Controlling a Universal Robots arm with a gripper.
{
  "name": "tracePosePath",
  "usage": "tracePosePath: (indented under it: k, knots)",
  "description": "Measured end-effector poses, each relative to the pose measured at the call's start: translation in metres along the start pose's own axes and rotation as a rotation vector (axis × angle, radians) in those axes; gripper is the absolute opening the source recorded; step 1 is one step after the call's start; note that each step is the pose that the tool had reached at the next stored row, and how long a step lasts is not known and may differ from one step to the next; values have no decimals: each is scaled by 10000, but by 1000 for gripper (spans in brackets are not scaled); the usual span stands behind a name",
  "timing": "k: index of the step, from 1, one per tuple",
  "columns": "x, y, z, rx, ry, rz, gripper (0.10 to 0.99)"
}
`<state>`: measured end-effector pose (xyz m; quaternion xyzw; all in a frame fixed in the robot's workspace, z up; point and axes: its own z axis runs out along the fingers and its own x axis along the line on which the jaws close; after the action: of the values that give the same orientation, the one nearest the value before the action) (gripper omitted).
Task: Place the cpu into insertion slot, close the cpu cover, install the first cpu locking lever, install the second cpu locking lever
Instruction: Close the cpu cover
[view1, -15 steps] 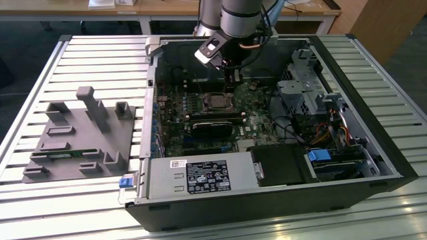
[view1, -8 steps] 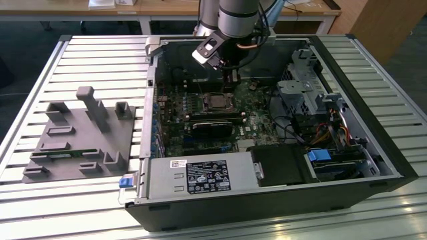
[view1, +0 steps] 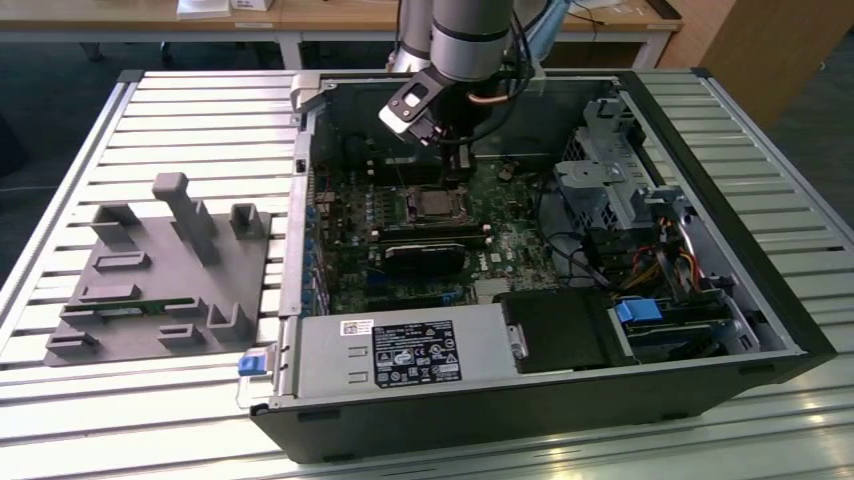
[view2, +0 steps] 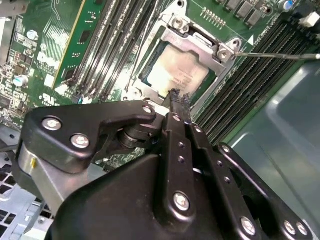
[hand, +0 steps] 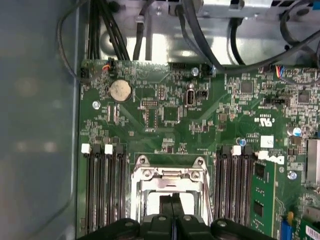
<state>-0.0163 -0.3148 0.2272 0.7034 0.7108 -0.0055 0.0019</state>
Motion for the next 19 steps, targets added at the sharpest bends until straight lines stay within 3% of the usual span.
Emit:
tracePosePath:
  k: [6,11,16,19]
  knots:
    - [2,-115,16,0,0,0,106]
    - [-9,-138,75,1,-2,0,106]
    - [-9,-174,86,1,-1,-4,106]
    - [-8,-229,116,1,0,-3,106]
